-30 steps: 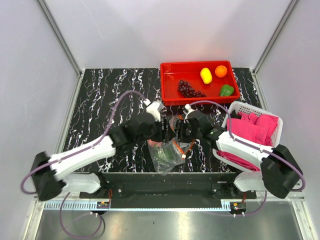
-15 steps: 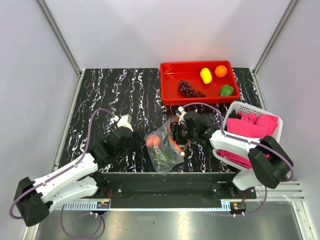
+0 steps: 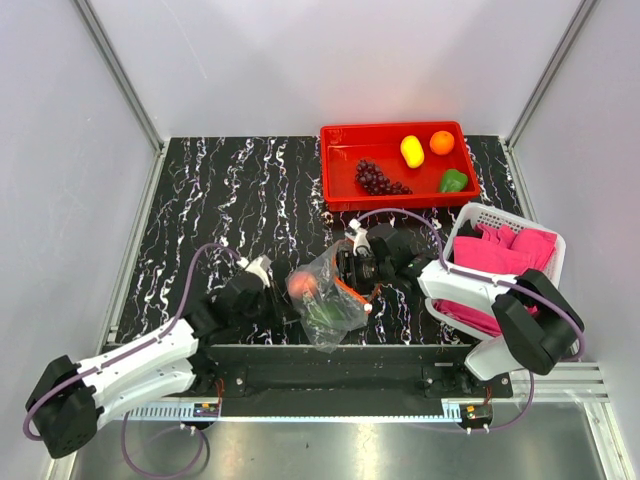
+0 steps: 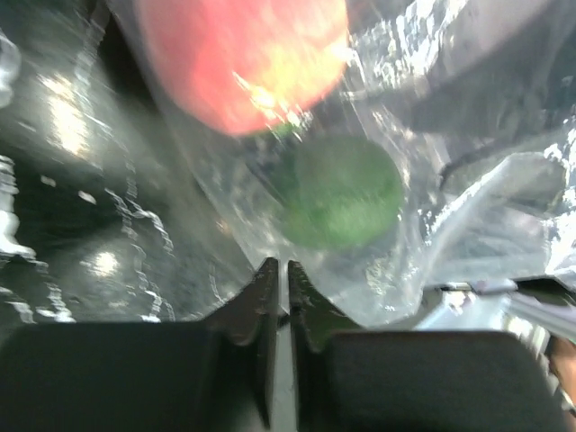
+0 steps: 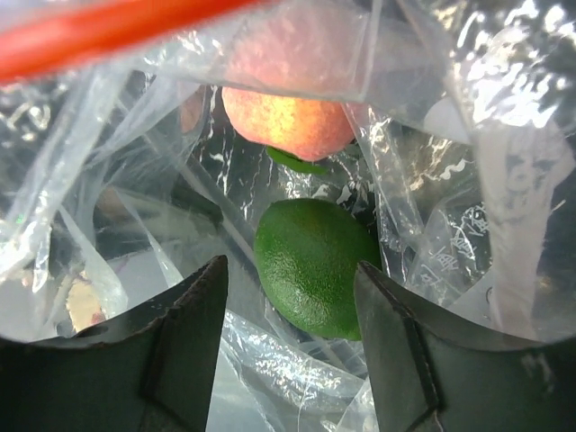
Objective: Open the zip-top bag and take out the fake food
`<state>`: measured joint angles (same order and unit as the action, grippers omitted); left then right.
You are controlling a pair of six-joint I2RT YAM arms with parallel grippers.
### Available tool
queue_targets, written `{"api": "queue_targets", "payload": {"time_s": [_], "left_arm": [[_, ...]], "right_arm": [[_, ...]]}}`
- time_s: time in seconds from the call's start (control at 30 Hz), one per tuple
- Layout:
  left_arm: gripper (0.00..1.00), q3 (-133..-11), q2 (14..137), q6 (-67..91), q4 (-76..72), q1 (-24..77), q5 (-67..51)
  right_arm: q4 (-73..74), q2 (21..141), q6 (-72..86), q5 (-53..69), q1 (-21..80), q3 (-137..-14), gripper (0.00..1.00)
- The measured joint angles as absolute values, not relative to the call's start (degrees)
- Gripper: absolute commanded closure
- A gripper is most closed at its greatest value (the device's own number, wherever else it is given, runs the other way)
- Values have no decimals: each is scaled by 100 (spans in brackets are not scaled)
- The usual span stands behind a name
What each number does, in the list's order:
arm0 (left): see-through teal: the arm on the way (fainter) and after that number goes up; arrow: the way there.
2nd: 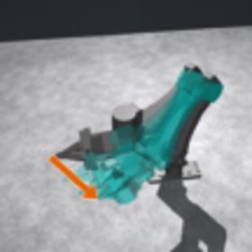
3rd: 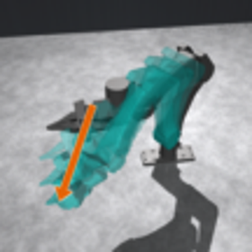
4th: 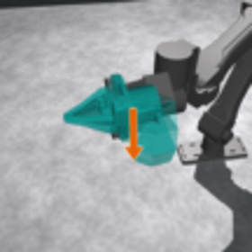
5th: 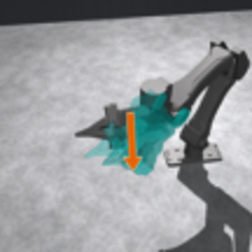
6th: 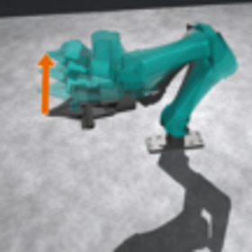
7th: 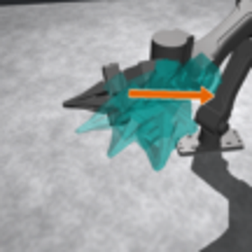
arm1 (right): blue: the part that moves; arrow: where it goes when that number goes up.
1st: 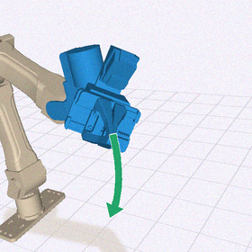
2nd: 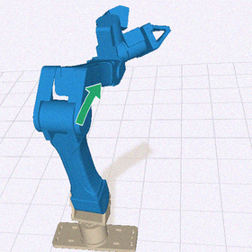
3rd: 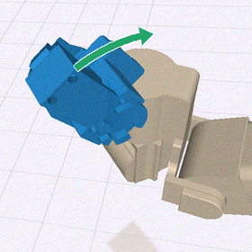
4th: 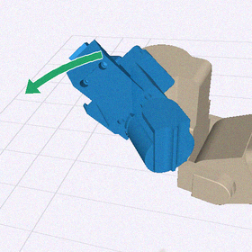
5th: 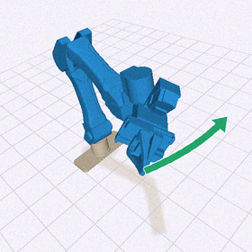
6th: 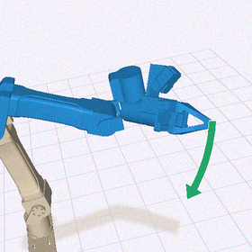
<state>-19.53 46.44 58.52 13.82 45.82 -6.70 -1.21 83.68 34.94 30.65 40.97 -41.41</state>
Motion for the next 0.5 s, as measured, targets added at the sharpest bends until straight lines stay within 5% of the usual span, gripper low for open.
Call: {"api": "queue_targets", "payload": {"time_s": [0.5], "left_arm": [[85, -1347, 6525, 6593, -1194, 5028, -1498]], "right_arm": [[-62, 8455, 3321, 3312, 4097, -3857, 25]]}}
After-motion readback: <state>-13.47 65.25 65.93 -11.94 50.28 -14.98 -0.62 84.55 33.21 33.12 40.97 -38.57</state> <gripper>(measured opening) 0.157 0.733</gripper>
